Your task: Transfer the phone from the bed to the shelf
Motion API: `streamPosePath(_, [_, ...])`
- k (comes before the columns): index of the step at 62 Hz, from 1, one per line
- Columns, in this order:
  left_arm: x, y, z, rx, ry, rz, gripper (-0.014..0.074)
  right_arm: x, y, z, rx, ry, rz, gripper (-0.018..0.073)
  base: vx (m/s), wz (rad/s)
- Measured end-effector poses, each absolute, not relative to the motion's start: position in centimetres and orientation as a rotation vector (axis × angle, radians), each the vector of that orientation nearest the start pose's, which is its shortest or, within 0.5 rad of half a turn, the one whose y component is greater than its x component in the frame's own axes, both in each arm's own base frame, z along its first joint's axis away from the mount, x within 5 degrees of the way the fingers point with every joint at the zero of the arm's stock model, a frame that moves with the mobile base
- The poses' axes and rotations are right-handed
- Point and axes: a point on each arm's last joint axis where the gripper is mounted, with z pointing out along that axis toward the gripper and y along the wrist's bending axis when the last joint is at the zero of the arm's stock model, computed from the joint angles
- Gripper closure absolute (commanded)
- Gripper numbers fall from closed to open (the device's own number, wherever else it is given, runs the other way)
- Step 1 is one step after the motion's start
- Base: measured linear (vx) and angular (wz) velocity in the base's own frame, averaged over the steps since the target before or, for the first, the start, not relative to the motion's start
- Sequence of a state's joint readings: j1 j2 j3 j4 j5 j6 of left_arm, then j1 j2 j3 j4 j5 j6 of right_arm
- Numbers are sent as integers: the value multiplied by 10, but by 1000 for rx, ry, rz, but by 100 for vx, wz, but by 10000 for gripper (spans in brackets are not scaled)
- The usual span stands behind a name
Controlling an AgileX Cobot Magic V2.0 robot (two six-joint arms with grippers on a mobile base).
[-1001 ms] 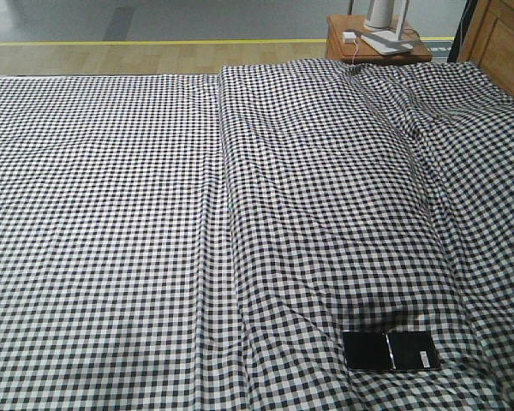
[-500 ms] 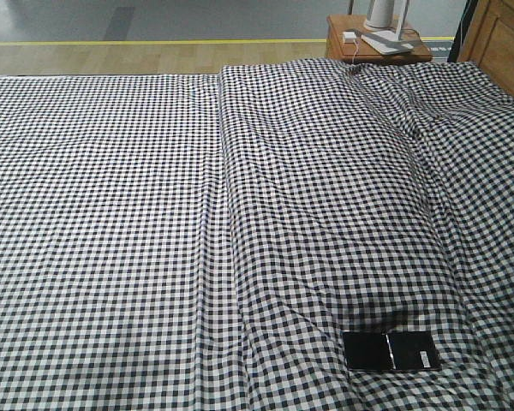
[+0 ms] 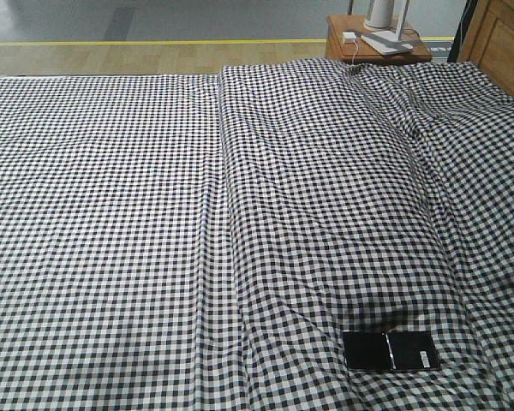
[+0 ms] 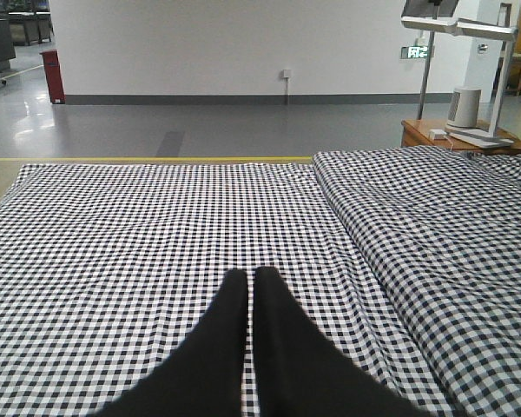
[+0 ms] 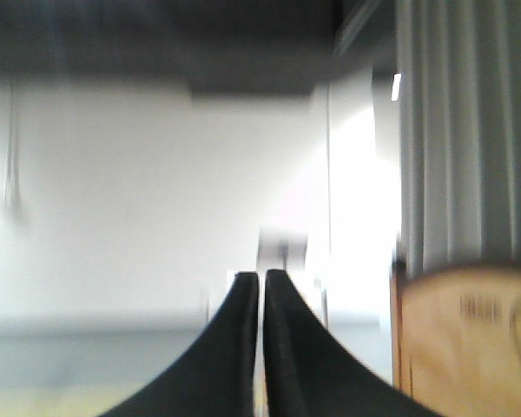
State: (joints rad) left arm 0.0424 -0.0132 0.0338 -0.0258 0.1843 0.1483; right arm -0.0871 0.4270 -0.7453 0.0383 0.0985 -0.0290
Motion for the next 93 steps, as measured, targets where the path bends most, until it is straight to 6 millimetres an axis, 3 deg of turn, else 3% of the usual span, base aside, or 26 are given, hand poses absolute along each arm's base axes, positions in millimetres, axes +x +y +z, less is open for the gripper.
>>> streamPosePath(7, [56,2,186,72,1688,120,595,107,-8,424,63,1511,-55,476,0,0])
streamPosePath(16, [56,2,186,72,1688,120,595,157,-12,400,72,1803,-43,288,0,0])
streamPosePath(30, [56,2,186,72,1688,120,595,199,-16,363,82,2048,-32,-93,0,0])
streamPosePath(35, [56,2,186,72,1688,120,595,209,-17,354,86,2089,-30,-170,0,0])
streamPosePath(45, [56,2,186,72,1688,120,595,221,-18,341,140,2169,0,-158,0,0])
streamPosePath(55, [56,2,186,72,1688,120,595,231,-27,324,207,2375,-2,-153,0,0])
streamPosePath(64, [56,2,186,72,1688,120,595,244,-56,309,297,2603,-6,-146,0,0])
streamPosePath(70, [56,2,186,72,1688,120,595,253,-76,294,355,2682,110,-139,0,0])
streamPosePath(81, [56,2,186,72,1688,120,595,278,-99,256,386,2692,367,-109,0,0])
streamPosePath(93, [56,2,186,72,1688,120,595,308,-109,194,350,2755,532,-97,0,0])
